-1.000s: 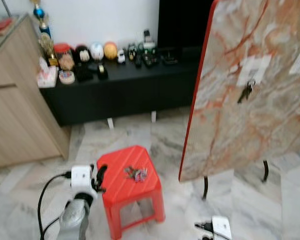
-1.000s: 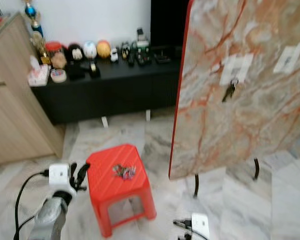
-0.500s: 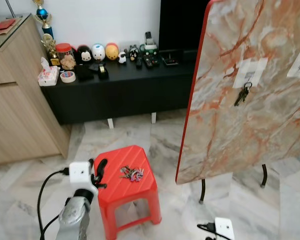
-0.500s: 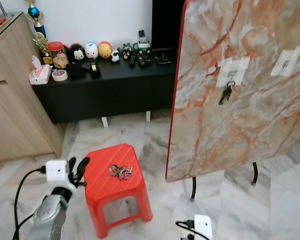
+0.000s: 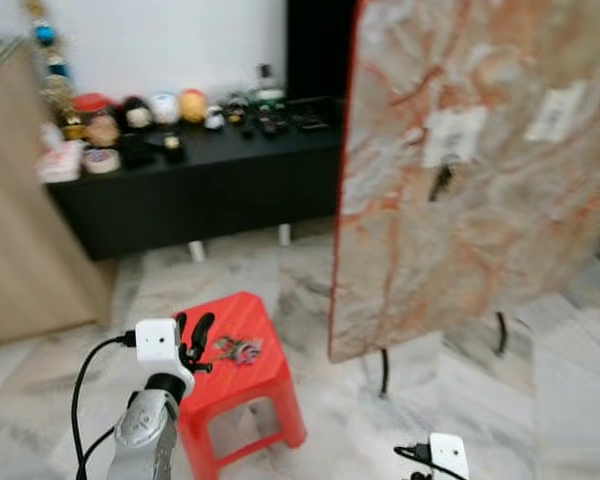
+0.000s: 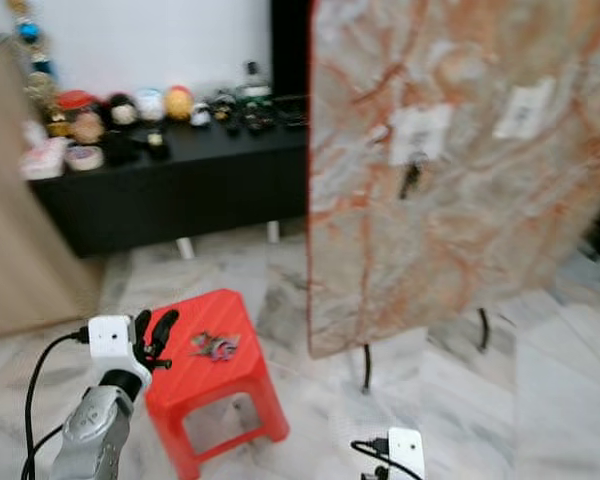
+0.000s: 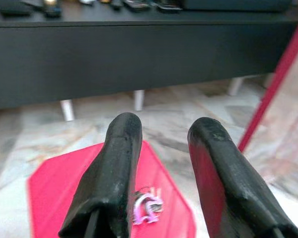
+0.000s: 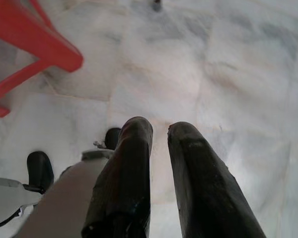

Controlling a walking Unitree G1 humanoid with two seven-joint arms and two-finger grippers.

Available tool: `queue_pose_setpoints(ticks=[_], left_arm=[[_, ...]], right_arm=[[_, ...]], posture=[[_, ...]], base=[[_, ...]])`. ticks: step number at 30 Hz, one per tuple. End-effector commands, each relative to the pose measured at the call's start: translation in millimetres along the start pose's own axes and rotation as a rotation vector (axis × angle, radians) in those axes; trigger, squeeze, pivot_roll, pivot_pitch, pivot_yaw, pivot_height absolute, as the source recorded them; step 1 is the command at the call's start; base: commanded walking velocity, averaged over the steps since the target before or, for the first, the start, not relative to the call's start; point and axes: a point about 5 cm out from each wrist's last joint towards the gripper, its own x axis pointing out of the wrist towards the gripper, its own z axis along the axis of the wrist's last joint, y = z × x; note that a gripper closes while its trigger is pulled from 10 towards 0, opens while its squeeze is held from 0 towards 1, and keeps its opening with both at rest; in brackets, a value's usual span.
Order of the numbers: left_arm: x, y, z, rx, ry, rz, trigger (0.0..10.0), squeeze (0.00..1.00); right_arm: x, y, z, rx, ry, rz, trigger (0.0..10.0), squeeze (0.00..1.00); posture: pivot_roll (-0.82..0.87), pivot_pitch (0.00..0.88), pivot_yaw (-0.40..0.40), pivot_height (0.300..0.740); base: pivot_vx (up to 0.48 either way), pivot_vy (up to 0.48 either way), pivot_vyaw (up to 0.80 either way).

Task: Hang keys on a hook

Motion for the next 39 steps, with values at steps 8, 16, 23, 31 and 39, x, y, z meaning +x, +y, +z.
queue_pose_setpoints(ticks=[8, 16, 23, 31, 39], left_arm=[[-0.5, 4.2, 1.5, 0.008, 0.007, 0.012, 10.0, 0.0], [-1.7, 5.4, 1.3, 0.003, 0.008, 0.024, 10.0, 0.0], [-1.6, 5.7, 0.4, 0.0, 0.012, 0.032, 10.0, 0.0], [-0.9, 5.9, 1.6, -0.004, 0.007, 0.033, 10.0, 0.0], [-0.9, 6.5, 2.2, -0.006, 0.005, 0.032, 10.0, 0.0]], right_arm=[[0.0, 1.6, 0.6, -0.003, -0.01, 0.009, 10.0, 0.0], [-0.1, 1.8, 0.3, 0.002, -0.015, 0.009, 10.0, 0.0], [0.0, 2.1, 0.9, -0.002, -0.016, 0.009, 10.0, 0.0], [0.1, 2.1, 1.5, 0.002, -0.016, 0.007, 10.0, 0.0], [0.1, 2.1, 1.7, 0.004, -0.016, 0.007, 10.0, 0.0]], posture=[[0.03, 0.0, -0.015, 0.74], [0.04, 0.0, -0.015, 0.74], [0.03, 0.0, -0.017, 0.74], [0.04, 0.0, -0.019, 0.74], [0.04, 0.0, -0.019, 0.74]], base=[[0.0, -0.121, -0.44], [0.0, 0.0, 0.0], [0.072, 0.0, 0.0], [0.274, 0.0, 0.0], [0.304, 0.0, 0.0]])
